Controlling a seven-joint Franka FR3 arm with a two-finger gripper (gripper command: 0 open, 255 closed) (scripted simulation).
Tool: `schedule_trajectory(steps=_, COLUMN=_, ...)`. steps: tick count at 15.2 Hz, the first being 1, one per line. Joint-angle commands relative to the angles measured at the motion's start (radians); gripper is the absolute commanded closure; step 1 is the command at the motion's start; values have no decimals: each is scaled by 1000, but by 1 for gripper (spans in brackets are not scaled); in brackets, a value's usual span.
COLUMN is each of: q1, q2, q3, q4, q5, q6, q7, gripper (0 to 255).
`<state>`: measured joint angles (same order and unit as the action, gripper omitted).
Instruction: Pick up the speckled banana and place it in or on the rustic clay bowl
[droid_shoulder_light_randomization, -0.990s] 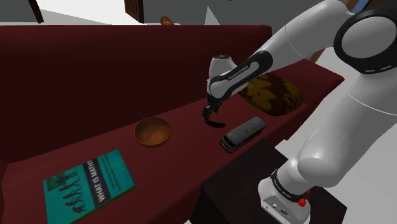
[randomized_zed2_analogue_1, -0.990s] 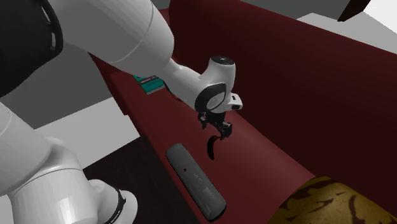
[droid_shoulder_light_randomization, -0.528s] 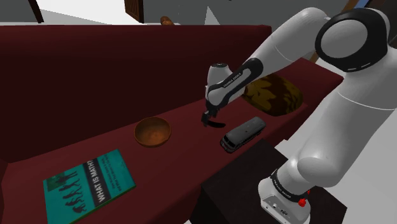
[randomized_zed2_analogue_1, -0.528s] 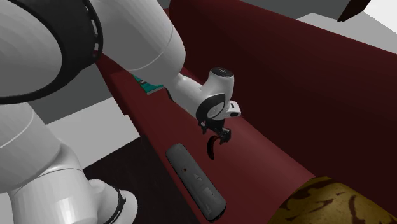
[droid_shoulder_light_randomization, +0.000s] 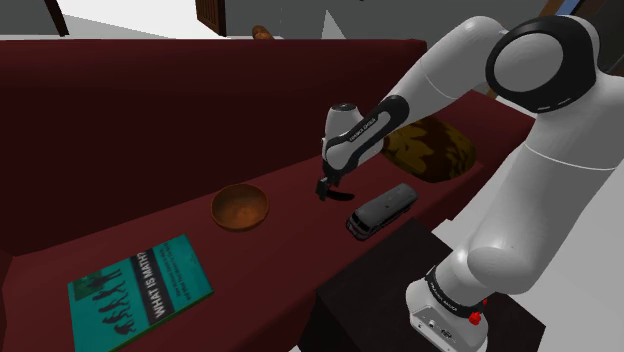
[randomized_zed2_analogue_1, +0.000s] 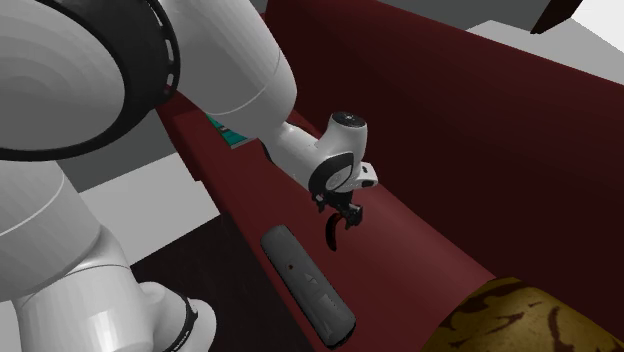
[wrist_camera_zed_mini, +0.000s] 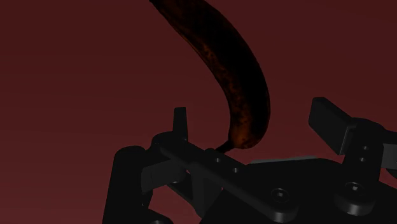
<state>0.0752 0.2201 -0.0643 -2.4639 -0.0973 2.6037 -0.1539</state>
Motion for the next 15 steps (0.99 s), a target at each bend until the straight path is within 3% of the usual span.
schedule_trajectory(steps=1, q1=0, q2=0, q3=0, q4=0, q5=0, q6=0, q7=0, gripper=0)
schedule_trajectory(steps=2, q1=0, q2=0, q3=0, q4=0, q5=0, q6=0, q7=0, gripper=255)
schedule_trajectory(steps=11, q1=0, q2=0, q3=0, q4=0, q5=0, q6=0, q7=0, gripper=255)
schedule_trajectory(steps=15, q1=0, q2=-54, q3=0, q4=-1, q5=2, q6=-53, q7=-4, gripper=255)
